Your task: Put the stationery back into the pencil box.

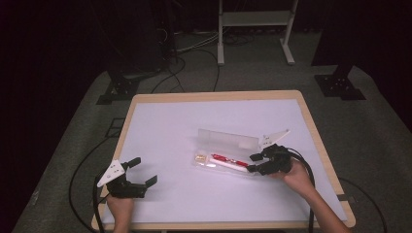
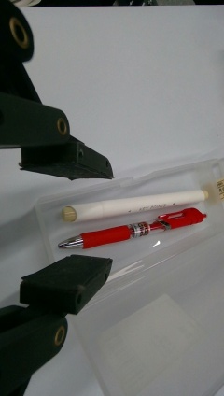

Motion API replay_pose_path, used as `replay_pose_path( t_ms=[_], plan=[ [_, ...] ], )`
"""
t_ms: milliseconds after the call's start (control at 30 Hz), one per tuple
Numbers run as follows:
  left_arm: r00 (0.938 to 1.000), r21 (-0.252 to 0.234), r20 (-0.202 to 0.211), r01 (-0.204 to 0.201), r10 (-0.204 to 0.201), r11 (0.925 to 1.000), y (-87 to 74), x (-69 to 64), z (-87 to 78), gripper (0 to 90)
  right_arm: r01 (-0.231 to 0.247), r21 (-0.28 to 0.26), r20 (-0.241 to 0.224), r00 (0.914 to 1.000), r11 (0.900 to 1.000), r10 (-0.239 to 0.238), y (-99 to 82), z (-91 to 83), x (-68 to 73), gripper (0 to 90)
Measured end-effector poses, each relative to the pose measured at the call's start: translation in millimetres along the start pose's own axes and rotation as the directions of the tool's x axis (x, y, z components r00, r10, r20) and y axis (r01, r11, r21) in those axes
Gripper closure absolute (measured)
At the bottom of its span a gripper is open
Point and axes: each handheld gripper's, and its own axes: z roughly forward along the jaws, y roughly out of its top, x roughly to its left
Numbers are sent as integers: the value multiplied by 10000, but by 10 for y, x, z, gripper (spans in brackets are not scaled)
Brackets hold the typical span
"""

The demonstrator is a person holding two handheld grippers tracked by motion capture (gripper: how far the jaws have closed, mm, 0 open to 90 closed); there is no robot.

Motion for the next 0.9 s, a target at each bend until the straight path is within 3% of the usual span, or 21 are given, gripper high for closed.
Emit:
replay_pose_path(
  t_ms=[900],
  plan=[
    [10000, 26, -4, -58, 58, 10000, 1, 1, 1, 0, -403, -69, 150, 9991, 9992, 404, -212, -151, -21, 478]
  ],
)
